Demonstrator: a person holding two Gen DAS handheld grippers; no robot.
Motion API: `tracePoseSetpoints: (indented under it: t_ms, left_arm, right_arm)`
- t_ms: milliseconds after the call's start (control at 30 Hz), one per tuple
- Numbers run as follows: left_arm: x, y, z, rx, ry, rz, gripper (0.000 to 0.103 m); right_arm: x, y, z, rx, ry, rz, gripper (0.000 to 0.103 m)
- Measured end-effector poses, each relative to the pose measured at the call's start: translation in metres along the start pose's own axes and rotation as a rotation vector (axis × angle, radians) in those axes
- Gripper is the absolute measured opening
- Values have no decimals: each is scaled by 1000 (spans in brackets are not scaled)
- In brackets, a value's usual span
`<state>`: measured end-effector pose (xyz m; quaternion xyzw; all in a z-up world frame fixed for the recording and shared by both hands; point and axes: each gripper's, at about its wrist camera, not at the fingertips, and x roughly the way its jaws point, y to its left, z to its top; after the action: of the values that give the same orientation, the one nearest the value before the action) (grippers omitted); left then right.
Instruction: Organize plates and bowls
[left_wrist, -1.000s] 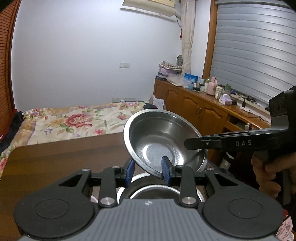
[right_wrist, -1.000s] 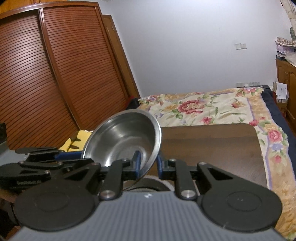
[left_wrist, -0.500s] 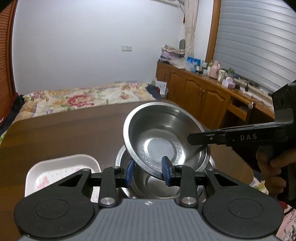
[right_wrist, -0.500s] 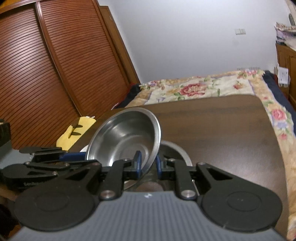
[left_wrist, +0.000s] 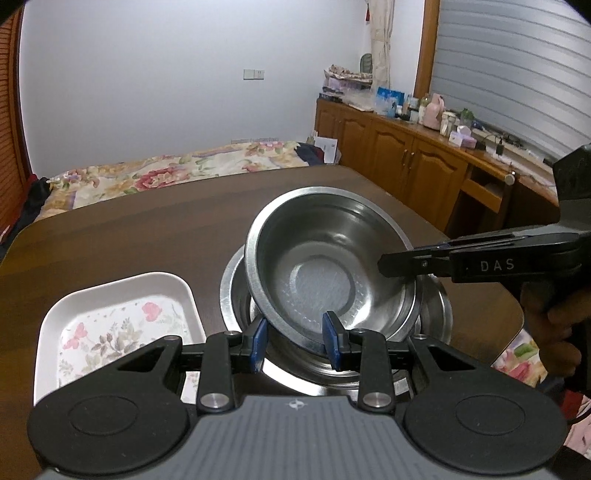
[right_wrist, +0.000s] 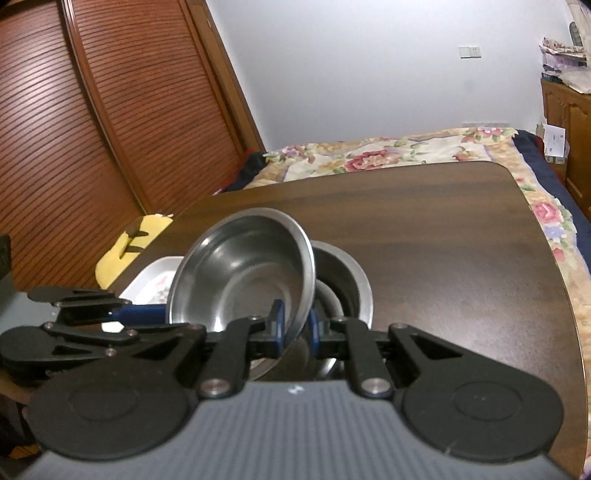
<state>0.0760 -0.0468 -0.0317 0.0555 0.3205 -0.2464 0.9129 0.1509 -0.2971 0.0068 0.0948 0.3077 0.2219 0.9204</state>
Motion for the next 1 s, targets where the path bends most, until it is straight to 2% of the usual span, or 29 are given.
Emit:
tracePoseSetpoints:
  t_ms: [300,767,1000]
  left_arm:
    - [2,-1,-1,6,2,14,34]
    - [-4,4,1,-17,-41,22,34]
    - [-11,1,0,-24,-101,34,34]
  right_arm:
    - [5,1,-2,-42,13,-48,15]
    - [8,9,-4,-108,6,-100,14]
    - [2,16,-7,-160,-57,-128,14]
